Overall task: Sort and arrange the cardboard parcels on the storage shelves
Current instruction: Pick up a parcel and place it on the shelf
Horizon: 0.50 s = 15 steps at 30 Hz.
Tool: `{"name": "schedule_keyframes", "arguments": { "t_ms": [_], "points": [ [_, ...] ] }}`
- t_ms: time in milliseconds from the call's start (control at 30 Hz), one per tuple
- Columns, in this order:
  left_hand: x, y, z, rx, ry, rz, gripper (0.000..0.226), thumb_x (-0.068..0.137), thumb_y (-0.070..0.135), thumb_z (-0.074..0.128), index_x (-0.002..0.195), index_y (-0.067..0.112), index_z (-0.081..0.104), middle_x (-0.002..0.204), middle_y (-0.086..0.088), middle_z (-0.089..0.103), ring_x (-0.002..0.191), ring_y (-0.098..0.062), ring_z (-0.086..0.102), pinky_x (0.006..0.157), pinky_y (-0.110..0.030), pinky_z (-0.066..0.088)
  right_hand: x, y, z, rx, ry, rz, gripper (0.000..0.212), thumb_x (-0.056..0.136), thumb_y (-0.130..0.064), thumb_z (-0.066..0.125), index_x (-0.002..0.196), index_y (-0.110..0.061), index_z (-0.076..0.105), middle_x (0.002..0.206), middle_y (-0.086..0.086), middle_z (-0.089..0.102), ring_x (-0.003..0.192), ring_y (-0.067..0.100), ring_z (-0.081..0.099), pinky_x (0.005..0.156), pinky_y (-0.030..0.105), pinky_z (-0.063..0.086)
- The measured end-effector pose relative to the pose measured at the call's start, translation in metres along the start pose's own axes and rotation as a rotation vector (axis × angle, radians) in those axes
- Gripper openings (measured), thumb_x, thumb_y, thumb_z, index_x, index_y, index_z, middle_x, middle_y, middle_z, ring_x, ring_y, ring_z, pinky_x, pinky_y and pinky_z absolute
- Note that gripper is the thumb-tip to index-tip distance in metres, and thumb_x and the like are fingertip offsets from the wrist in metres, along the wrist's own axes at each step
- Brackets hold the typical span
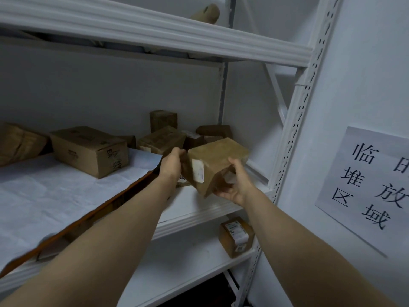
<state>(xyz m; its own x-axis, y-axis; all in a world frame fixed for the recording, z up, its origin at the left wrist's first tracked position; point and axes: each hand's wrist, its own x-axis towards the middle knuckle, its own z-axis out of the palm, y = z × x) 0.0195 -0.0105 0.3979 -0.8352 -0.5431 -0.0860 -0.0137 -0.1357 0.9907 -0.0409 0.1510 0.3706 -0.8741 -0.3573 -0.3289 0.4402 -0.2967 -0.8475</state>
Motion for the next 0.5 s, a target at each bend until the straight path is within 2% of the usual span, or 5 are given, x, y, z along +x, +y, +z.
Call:
{"name": "schedule_keyframes", "arguments": {
  "t_ms": [67,133,300,400,500],
  "points": [
    [-0.003,0.003,0.0,-0.01,-0.034,-0.014,0.031,0.09,0.039,0.041,0.09,0.023,0.067,0.101,-0.002,0.066,0.095,-0.019,0.056,0.088,-0.035,0.041,0.0,-0.002,0.001,0.059,-0.022,0.035,0.063,0.079,-0.054,0.068,0.127,-0.023,0.041,0.126,0.023,0.052,0.11,0.039,0.057,0.086,0.052,0.054],
    [-0.005,0.007,0.001,-0.024,-0.066,-0.022,0.027,0.091,0.04,0.043,0.091,0.023,0.064,0.094,0.005,0.062,0.086,-0.013,0.053,0.083,-0.034,0.039,0.001,-0.003,0.003,0.074,-0.046,0.061,0.069,0.078,-0.059,0.067,0.13,-0.019,0.045,0.126,0.023,0.054,0.108,0.041,0.059,0.081,0.053,0.056],
    [-0.009,0.015,0.004,-0.087,-0.14,-0.007,0.025,0.087,0.042,0.055,0.086,0.02,0.066,0.09,-0.003,0.067,0.085,-0.02,0.061,0.086,-0.035,0.048,-0.001,-0.005,0.008,0.133,-0.039,0.101,0.067,0.081,-0.064,0.059,0.128,-0.017,0.054,0.117,0.021,0.058,0.1,0.04,0.061,0.074,0.048,0.058],
    [-0.01,0.016,0.004,-0.046,-0.181,0.076,0.027,0.08,0.036,0.071,0.097,0.016,0.069,0.098,-0.007,0.071,0.088,-0.021,0.067,0.073,-0.031,0.053,-0.002,-0.004,0.007,0.152,-0.031,0.163,0.079,0.076,-0.071,0.06,0.129,-0.014,0.053,0.12,0.023,0.056,0.099,0.043,0.063,0.062,0.044,0.059],
    [-0.011,0.012,0.005,0.02,-0.227,0.14,0.052,0.069,0.026,0.083,0.115,0.014,0.063,0.105,-0.006,0.07,0.094,-0.02,0.068,0.078,-0.034,0.057,-0.002,-0.003,0.006,0.155,-0.046,0.213,0.086,0.072,-0.077,0.059,0.126,-0.01,0.056,0.119,0.023,0.059,0.099,0.043,0.064,0.051,0.037,0.057]
  ]
}}
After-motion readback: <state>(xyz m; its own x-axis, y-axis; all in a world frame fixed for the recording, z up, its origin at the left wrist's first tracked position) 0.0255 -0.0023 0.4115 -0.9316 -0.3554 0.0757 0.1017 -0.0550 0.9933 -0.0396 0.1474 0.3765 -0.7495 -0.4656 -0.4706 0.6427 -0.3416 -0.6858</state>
